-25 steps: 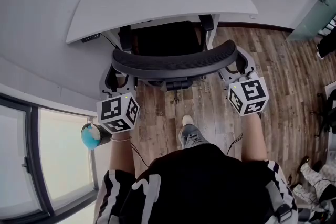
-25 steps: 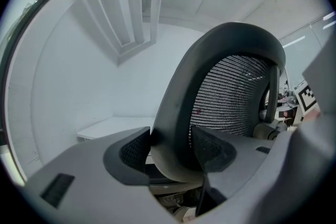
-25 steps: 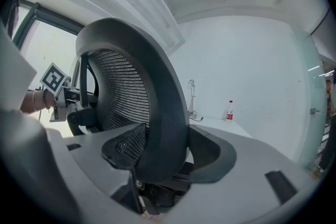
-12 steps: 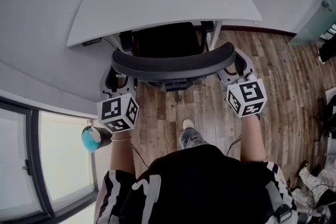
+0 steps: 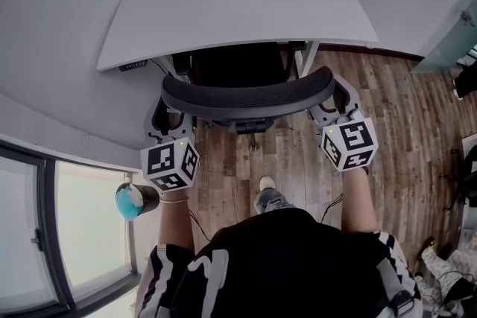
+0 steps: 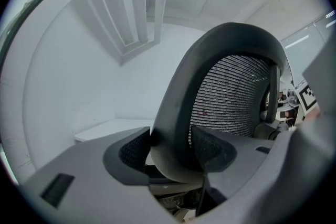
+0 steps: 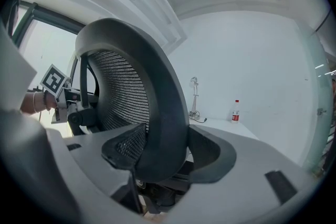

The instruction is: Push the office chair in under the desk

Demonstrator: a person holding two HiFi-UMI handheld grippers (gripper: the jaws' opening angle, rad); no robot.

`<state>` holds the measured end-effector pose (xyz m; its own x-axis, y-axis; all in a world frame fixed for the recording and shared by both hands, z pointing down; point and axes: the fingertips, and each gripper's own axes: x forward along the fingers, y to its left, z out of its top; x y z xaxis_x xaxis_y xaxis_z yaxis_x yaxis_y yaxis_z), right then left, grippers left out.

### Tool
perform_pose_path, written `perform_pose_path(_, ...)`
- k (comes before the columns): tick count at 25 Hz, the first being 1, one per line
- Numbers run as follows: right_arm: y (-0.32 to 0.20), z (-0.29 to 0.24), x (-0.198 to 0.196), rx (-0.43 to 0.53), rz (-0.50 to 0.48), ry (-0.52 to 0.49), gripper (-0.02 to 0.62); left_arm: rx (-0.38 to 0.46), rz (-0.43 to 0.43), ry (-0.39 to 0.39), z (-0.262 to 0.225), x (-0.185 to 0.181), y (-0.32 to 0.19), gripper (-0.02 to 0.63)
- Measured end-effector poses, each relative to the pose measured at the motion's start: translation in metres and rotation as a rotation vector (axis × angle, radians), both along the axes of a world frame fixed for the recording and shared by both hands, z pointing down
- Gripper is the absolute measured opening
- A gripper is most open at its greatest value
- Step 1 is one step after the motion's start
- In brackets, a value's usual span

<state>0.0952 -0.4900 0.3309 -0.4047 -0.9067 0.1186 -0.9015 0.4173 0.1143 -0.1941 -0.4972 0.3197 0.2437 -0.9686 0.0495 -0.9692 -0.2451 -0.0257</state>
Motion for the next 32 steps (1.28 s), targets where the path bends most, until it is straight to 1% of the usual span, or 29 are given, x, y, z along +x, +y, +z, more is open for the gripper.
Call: perform_pose_path(32, -0.073, -0.002, -0.005, -0.002, -0.045, 0.009, 0.256, 0.009, -0.039, 0.010, -0.001, -0.006, -0.060, 0.245)
